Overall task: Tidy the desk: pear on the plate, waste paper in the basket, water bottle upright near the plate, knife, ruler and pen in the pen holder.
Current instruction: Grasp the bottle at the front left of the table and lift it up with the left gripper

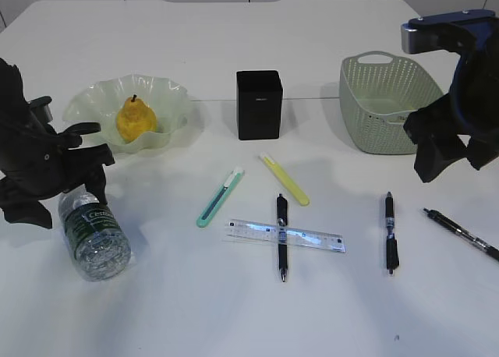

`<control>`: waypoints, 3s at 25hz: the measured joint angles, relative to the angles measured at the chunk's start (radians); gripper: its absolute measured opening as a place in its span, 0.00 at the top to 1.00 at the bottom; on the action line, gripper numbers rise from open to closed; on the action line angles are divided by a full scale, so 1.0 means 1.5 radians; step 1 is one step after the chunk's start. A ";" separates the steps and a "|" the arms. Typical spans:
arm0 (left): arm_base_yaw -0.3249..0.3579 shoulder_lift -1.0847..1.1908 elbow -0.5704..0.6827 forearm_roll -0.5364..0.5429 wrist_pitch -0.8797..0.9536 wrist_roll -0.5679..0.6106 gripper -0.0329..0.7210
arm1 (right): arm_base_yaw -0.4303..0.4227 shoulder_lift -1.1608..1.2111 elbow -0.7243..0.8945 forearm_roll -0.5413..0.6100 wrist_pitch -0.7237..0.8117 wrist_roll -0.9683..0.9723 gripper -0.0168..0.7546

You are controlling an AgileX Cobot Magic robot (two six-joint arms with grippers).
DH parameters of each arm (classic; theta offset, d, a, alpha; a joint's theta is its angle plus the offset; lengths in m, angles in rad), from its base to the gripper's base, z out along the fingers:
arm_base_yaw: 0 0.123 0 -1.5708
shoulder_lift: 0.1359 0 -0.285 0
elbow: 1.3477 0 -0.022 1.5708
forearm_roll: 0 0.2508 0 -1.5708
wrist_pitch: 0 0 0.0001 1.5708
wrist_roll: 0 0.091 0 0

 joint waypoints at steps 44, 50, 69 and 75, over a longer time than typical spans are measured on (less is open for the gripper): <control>0.017 0.052 0.000 -0.014 -0.029 0.037 0.42 | 0.000 0.000 0.000 -0.010 0.012 -0.001 0.34; 0.015 0.032 0.009 0.126 -0.013 0.039 0.42 | 0.000 0.000 0.000 -0.012 0.012 -0.001 0.34; 0.026 -0.188 0.204 0.280 -0.147 0.040 0.42 | 0.000 0.000 0.000 -0.005 0.014 0.000 0.34; 0.026 -0.189 0.204 0.280 -0.142 0.040 0.42 | 0.000 0.000 0.000 -0.004 0.015 0.000 0.34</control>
